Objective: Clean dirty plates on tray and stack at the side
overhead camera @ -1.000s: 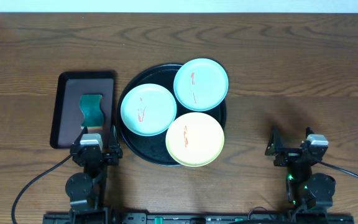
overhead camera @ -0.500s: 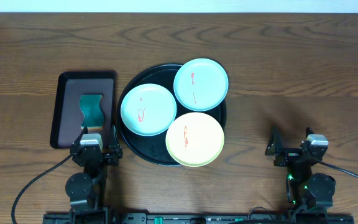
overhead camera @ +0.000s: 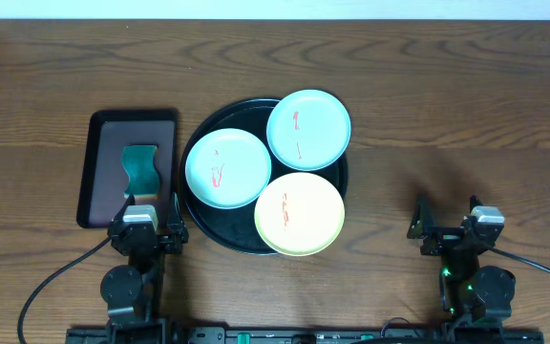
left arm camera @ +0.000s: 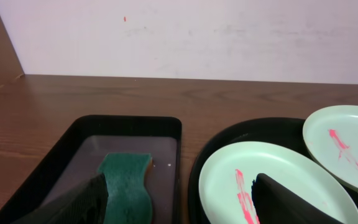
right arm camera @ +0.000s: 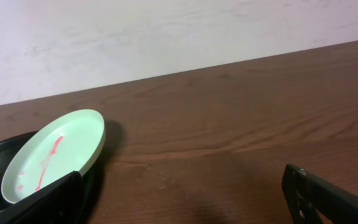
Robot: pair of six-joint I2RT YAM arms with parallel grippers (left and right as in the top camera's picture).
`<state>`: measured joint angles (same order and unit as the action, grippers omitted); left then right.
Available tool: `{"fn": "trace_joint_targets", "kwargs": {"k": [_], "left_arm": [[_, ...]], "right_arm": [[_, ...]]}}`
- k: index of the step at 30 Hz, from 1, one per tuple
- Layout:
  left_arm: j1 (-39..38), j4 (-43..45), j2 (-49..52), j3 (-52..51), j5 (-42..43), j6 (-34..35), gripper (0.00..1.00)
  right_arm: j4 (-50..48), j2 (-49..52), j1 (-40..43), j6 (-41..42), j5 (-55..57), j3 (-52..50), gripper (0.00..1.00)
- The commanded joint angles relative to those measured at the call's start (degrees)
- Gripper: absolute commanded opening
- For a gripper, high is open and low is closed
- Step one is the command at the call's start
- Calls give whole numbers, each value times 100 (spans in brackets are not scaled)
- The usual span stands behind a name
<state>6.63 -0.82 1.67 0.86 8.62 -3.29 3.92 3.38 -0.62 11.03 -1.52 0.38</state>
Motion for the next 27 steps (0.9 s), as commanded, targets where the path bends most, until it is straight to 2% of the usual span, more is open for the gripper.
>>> {"fn": "trace_joint_targets", "kwargs": {"k": [1, 27], "left_arm": [[-20, -245, 17, -63, 39, -98, 75], [-20, -245, 17, -63, 37, -98, 75]], "right_arm": [[22, 0, -46, -81, -4, -7, 99], [22, 0, -46, -81, -4, -7, 99]]}}
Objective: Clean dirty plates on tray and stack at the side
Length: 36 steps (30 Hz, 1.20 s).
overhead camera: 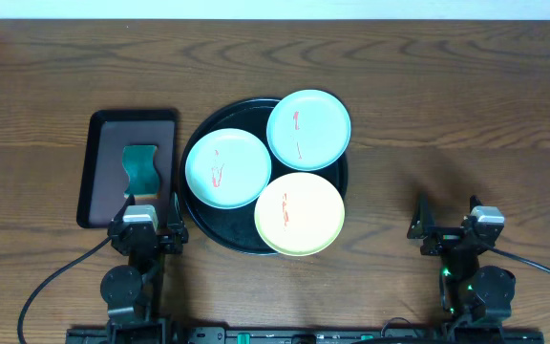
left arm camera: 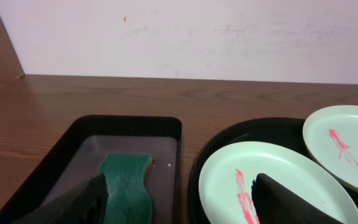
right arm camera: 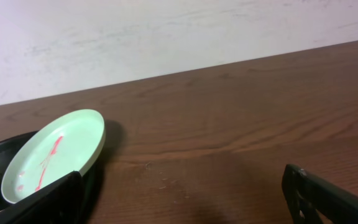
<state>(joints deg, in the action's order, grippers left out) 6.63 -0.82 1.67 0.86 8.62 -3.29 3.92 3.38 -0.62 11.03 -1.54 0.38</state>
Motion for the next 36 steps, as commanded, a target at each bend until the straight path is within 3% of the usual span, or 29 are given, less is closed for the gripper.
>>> {"fn": "trace_joint_targets", "kwargs": {"k": [1, 36], "left_arm": [[-20, -245, 17, -63, 39, -98, 75], [-20, -240, 17, -63, 39, -98, 75]], "right_arm": [[22, 0, -46, -81, -2, -7, 99], [-83, 0, -46, -79, 2, -7, 99]]}}
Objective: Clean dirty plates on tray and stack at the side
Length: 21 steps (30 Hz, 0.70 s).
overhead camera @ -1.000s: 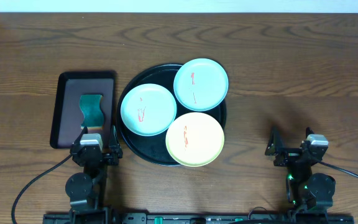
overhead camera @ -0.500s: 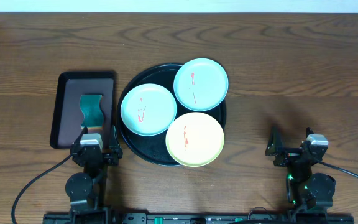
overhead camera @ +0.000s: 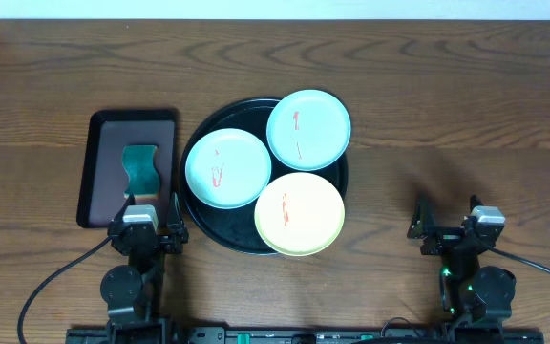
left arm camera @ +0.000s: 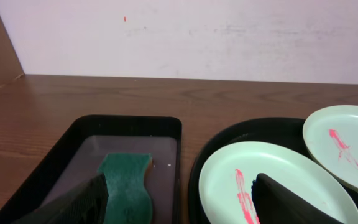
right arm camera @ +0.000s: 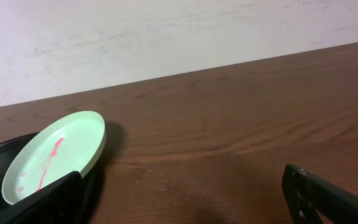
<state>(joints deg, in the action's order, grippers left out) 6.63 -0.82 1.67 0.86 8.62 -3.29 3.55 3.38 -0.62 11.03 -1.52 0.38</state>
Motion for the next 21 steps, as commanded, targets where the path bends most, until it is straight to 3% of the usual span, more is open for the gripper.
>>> {"fn": "trace_joint_targets", "kwargs": {"k": [1, 13, 21], "left_arm": [[-20, -240, 17, -63, 39, -98, 75], [-20, -87, 22, 31, 450, 149, 75], [-20, -367, 651, 962, 776, 363, 75]], "right_arm": [[-59, 0, -46, -76, -9, -7, 99], [-702, 0, -46, -33, -208, 4, 99], [-782, 7, -44, -46, -343, 529, 99]]}}
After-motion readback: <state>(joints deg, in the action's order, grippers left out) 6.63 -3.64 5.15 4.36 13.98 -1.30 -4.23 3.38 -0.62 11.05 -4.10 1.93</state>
